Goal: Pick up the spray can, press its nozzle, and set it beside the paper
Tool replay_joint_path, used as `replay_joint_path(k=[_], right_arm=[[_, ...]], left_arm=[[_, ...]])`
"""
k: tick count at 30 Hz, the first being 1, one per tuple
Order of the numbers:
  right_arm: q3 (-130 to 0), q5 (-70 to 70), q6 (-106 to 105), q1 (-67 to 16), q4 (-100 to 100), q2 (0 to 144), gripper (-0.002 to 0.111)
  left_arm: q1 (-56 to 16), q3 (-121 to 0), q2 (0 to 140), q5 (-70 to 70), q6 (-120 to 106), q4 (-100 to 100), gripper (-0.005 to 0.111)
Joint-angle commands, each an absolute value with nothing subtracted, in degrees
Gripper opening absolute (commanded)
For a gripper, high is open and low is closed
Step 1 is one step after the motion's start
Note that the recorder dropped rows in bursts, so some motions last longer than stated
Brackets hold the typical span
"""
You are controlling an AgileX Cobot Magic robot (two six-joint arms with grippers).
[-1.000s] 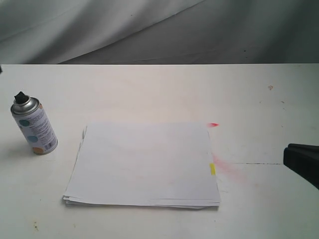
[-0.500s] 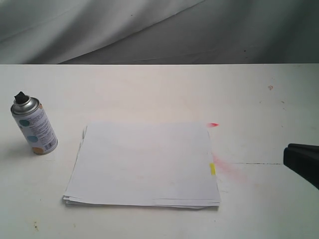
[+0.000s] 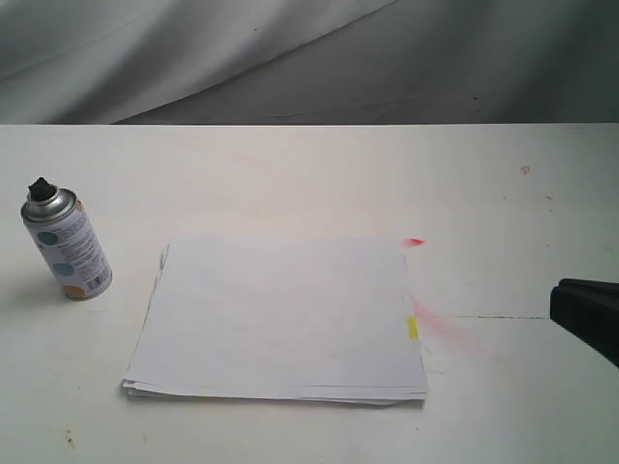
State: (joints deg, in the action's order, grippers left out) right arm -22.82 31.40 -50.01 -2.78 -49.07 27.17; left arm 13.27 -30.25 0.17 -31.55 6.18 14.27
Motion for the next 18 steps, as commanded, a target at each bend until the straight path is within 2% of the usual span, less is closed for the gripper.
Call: replay_joint_path(k=[1,8,14,18], right_arm=[[-22.5,30.7,-50.0,-2.5,-49.4,26.9,0.000],[-22.5,30.7,-50.0,-2.5,-49.4,26.9,0.000],[-22.5,30.7,-50.0,-2.5,-49.4,26.9,0.000],[-22.5,30.7,-50.0,-2.5,-49.4,26.9,0.000]], left_arm=[[13.4,-30.4,0.0,-38.3,5.6,15.7,0.002],[13.4,-30.4,0.0,-39.2,4.0,15.2,0.001],[13.4,-30.0,0.0,-36.9,-0.8,5.3,0.001],[13.4,-23.1,0.0,-23.3,-1.3,2.2,0.001]])
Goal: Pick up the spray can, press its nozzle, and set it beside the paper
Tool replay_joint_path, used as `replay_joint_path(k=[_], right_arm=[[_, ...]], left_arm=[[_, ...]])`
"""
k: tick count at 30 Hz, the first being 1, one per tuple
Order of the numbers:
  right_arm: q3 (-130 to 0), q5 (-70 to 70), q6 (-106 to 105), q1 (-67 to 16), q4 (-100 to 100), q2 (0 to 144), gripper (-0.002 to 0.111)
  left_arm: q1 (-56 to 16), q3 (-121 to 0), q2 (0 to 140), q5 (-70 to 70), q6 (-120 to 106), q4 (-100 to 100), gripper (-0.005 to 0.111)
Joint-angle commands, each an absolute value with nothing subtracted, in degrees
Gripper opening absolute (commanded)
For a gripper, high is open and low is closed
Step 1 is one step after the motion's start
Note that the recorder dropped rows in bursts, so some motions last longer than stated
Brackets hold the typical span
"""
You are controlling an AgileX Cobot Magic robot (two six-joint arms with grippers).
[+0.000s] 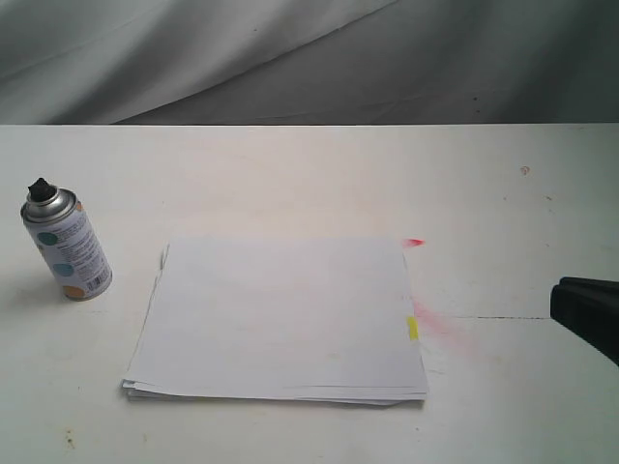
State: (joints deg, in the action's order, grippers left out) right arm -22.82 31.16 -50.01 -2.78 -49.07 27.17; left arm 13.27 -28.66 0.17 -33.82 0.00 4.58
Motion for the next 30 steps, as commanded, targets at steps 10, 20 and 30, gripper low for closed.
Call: replay_joint_path(k=[10,20,30], right_arm=[[-22.5,30.7,-50.0,-2.5,-49.4,26.9,0.000],[-22.5,30.7,-50.0,-2.5,-49.4,26.9,0.000],[-22.5,30.7,-50.0,-2.5,-49.4,26.9,0.000]], left_arm=[[13.4,-3.9,0.0,-8.6,-1.8,7.8,0.001],[13.4,0.0,0.0,-8.3,-5.1,4.0,0.001],[13.4,0.0,0.0,-8.3,-5.1,3.8,0.001]])
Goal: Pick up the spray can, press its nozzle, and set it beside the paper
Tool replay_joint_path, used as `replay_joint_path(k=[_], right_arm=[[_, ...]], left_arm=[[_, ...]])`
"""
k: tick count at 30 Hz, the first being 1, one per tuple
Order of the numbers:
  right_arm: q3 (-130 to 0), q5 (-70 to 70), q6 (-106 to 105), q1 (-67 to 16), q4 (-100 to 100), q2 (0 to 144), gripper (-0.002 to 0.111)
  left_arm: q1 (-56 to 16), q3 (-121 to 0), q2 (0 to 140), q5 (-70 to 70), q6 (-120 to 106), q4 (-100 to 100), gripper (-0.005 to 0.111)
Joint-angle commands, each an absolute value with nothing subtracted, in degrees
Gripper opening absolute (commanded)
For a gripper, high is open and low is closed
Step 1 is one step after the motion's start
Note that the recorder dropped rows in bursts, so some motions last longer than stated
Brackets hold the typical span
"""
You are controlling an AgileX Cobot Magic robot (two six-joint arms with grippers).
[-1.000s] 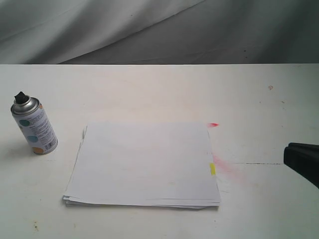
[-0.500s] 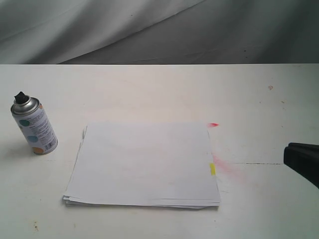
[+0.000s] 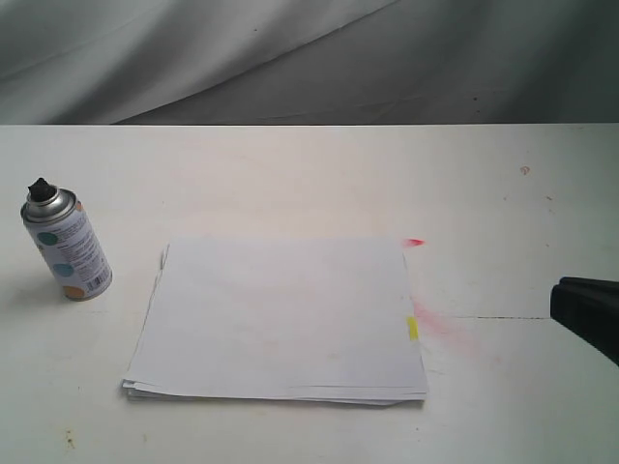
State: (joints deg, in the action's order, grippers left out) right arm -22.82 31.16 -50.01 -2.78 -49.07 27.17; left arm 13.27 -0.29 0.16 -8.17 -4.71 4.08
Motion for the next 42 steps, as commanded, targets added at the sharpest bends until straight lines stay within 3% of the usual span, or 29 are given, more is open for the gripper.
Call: replay_joint_path(k=[1,9,15,20,27,35,38,42], right_arm=[[-22.5,30.7,-50.0,-2.5,-49.4,26.9,0.000],[-22.5,30.6,-50.0,-2.5,-49.4,26.9,0.000],[-22.5,23.0,-50.1,-2.5,-46.5,26.9,0.000],[-22.5,21.0,-50.1,1.1,-46.4,20.6,0.000],[-22.5,20.9,-50.7,12.1,-45.1,13.4,0.000],[-19.9,17.1,-48.7,13.2,-44.2,13.7,0.000],[-15.3,10.7,-37.0,13.2,-41.1,13.8,0.000],[-9.3,3.9,-10.9,13.2,-20.2,13.8,0.000]], left_arm=[[13.4,0.0,0.0,-8.3,-5.1,3.8,0.001],[13.4,0.0,0.0,-8.3,-5.1,3.8,0.001],[13.4,0.0,0.0,-8.3,-5.1,3.8,0.001],[13.4,0.0,0.0,-8.3,-5.1,3.8,0.001],[13.4,0.0,0.0,-8.3,-5.1,3.8,0.001],[13.4,0.0,0.0,-8.3,-5.1,3.8,0.001],[13.4,0.0,0.0,-8.3,-5.1,3.8,0.001],[13.4,0.0,0.0,-8.3,-5.1,3.8,0.001]])
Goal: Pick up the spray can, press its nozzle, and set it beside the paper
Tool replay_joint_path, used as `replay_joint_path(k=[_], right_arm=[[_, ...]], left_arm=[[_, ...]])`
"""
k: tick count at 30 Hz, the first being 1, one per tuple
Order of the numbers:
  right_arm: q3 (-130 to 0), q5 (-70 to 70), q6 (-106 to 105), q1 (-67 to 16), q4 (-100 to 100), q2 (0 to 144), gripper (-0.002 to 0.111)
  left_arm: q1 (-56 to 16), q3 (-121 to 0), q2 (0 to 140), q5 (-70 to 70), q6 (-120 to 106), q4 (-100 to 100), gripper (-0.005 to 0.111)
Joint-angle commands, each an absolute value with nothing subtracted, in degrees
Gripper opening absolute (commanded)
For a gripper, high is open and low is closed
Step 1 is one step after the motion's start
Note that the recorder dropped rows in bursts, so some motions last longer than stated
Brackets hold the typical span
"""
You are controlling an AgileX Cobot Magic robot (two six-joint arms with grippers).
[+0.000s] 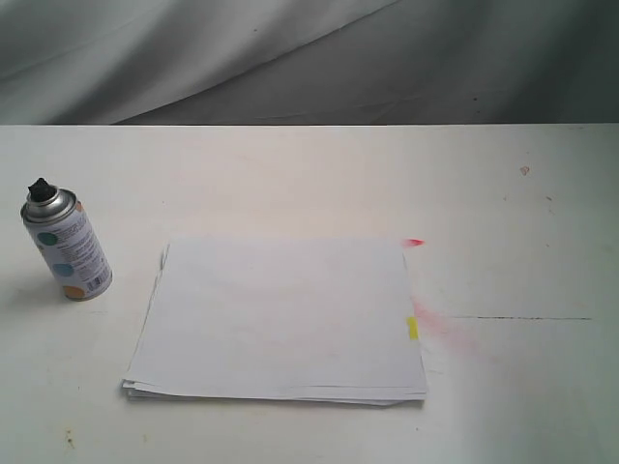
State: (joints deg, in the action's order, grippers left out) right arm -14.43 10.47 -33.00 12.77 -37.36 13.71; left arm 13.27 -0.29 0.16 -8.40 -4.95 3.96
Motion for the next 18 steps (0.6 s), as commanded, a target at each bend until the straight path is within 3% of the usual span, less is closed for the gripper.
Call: replay_joint_path(k=[1,5,18], right_arm=[[-8.0,2.7,-4.8,13.2,-14.1,13.8,0.000],[-2.5,-3.5,2.1,13.2,-3.4,13.8,0.000],[0.0,-4.1,1.9,13.2,-3.0,13.8,0.000]], left_arm=[[13.4,0.0,0.0,-8.3,-5.1,3.8,0.001],[13.4,0.0,0.0,-8.3,-5.1,3.8,0.001],[13.4,0.0,0.0,-8.3,-5.1,3.8,0.001]])
